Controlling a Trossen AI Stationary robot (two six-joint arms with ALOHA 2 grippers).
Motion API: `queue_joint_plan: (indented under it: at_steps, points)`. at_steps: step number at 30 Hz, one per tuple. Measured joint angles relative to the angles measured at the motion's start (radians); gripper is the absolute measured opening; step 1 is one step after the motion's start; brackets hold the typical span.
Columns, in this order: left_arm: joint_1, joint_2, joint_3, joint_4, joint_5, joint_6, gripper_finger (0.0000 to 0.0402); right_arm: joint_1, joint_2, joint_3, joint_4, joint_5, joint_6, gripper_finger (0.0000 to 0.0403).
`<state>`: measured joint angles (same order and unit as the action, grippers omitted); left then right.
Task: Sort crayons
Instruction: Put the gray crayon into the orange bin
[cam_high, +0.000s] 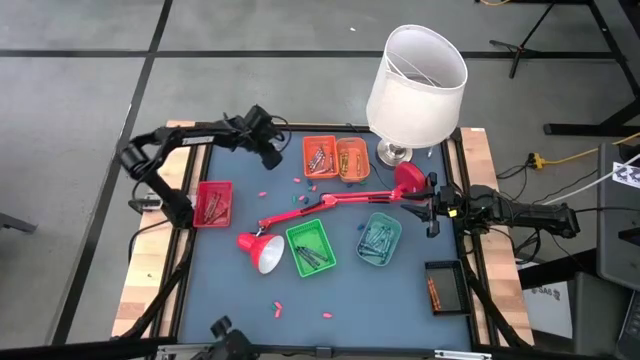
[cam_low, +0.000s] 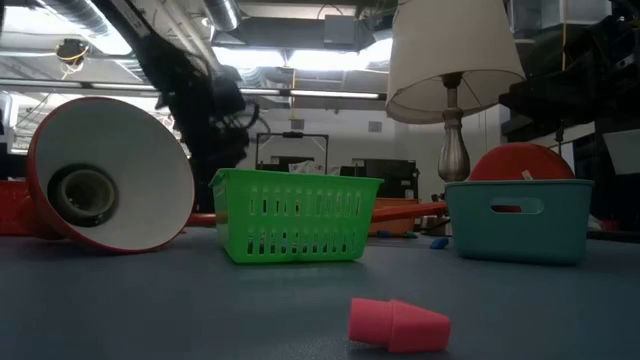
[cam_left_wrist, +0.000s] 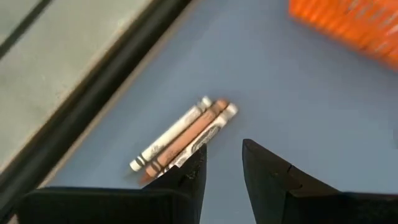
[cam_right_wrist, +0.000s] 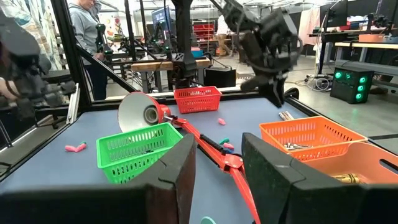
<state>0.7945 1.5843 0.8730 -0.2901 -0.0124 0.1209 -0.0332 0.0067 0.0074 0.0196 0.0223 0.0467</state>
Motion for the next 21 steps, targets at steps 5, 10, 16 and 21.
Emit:
queue_joint_plan:
  at_steps: [5,10,16,21]
  points:
    - [0.021,0.090,0.000,0.000,0.000,0.049,0.0087,0.000,0.000,0.000,0.000,0.000,0.000,0.0129]
    - [0.037,0.123,0.000,0.005,-0.003,0.051,0.0087,0.000,0.000,0.000,0.000,0.000,0.000,0.0129]
    - [0.044,0.123,0.000,0.016,0.005,0.049,0.0087,0.000,0.000,0.000,0.000,0.000,0.000,0.0129]
    - [0.044,0.123,0.000,0.039,0.007,0.048,0.0087,0.000,0.000,0.000,0.000,0.000,0.000,0.0129]
